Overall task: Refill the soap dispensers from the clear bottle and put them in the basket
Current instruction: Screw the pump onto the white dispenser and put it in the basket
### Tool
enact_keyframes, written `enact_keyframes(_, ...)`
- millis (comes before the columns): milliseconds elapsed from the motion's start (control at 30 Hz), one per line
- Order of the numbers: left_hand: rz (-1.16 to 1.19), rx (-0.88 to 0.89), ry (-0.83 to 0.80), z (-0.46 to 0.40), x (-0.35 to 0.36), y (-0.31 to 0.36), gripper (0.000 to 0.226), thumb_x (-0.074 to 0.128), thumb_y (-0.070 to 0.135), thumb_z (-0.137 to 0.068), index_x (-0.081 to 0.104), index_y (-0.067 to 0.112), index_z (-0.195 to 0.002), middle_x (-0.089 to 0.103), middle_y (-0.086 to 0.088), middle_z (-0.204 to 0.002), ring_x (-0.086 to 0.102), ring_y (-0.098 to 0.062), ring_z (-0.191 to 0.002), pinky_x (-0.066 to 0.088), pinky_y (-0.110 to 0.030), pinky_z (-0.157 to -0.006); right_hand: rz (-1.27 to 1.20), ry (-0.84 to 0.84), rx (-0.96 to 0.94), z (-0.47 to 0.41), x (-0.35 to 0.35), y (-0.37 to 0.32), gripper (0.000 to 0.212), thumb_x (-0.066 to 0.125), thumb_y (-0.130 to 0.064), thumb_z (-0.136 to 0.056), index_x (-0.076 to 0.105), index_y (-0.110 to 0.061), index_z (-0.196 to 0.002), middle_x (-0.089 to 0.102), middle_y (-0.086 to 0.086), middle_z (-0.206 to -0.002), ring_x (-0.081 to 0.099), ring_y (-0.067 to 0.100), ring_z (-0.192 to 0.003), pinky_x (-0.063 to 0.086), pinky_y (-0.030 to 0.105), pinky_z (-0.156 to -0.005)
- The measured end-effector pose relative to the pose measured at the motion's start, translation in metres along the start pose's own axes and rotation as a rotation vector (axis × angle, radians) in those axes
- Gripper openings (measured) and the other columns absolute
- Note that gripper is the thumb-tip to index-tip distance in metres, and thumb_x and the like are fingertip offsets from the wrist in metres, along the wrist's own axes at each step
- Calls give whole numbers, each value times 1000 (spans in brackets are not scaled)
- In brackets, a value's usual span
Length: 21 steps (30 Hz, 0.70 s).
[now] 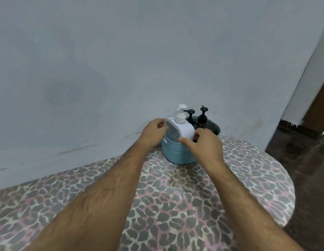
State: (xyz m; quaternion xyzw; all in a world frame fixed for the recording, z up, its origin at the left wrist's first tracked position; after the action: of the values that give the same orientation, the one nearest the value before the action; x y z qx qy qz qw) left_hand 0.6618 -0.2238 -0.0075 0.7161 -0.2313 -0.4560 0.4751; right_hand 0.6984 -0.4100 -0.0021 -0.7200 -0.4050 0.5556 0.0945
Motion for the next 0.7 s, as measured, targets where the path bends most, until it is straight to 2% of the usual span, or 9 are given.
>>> enact_keyframes(67,-58,4,-17,2,0,3,39,48,19,-95,61,17,-132,64,2,-131,57,-16,-120,44,-40,-107,9,0,-4,1,-1,-1,44,71,-63,-77,60,-21,-78,59,-6,-75,57,18,-72,48,39,-69)
enact_keyframes(200,-144,-29,-19,6,0,7,46,40,32,-102,51,14,-143,49,-1,-148,43,-19,-136,31,-38,-117,-16,-15,13,1,-6,-6,38,76,-59,-76,68,-26,-93,63,-12,-78,60,15,-78,50,41,-75)
enact_keyframes(233,-169,-16,-19,6,1,6,47,41,37,-103,51,14,-142,50,-1,-147,45,-19,-134,33,-38,-114,-2,-28,19,0,-6,-7,37,76,-59,-76,68,-25,-89,63,-11,-74,60,15,-75,49,38,-71)
enact_keyframes(300,-221,19,-27,7,4,6,53,44,57,-96,60,18,-129,61,-2,-133,56,-17,-116,44,-37,-100,47,-53,27,-1,-6,-8,37,74,-59,-77,68,-23,-81,61,-10,-67,58,14,-69,44,34,-65)
enact_keyframes(333,-233,27,-24,7,5,5,59,45,66,-89,63,19,-120,65,-2,-124,58,-15,-106,48,-36,-92,68,-63,30,-2,-5,-8,35,72,-58,-80,69,-23,-79,61,-9,-66,59,14,-68,45,34,-66)
enact_keyframes(367,-231,30,-25,8,6,5,65,47,70,-83,64,20,-120,67,1,-115,60,-13,-101,50,-36,-89,87,-69,30,-2,-4,-8,32,70,-55,-83,70,-23,-80,62,-9,-67,60,14,-69,48,35,-69)
enact_keyframes(500,-170,4,-24,6,4,5,51,62,57,-87,64,21,-124,67,3,-115,62,-16,-105,52,-38,-91,111,-56,35,-1,-5,-13,15,66,-39,-90,74,-27,-94,70,-8,-81,64,17,-82,53,42,-84)
enact_keyframes(633,-201,7,-58,11,3,7,51,70,46,-87,61,21,-130,64,4,-120,58,-14,-108,49,-34,-92,130,-78,58,-7,-7,-14,15,68,-39,-89,71,-31,-102,72,-6,-89,65,18,-88,49,44,-92)
enact_keyframes(700,-233,26,3,16,1,13,57,74,44,-83,59,21,-134,63,5,-122,56,-11,-107,46,-31,-93,153,-68,43,-10,-5,-14,17,68,-41,-89,72,-30,-102,71,-6,-95,65,17,-89,48,43,-92)
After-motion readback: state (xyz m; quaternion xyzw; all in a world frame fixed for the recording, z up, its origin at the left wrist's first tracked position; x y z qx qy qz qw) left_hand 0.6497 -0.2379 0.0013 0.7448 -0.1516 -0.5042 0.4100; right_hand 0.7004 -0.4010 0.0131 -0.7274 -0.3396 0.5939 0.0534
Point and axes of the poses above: each hand's wrist, its own z-axis away from the middle knuckle, its own x-axis out of the palm, y = z × x, the point moved 5 cm from there along -z, towards the middle knuckle
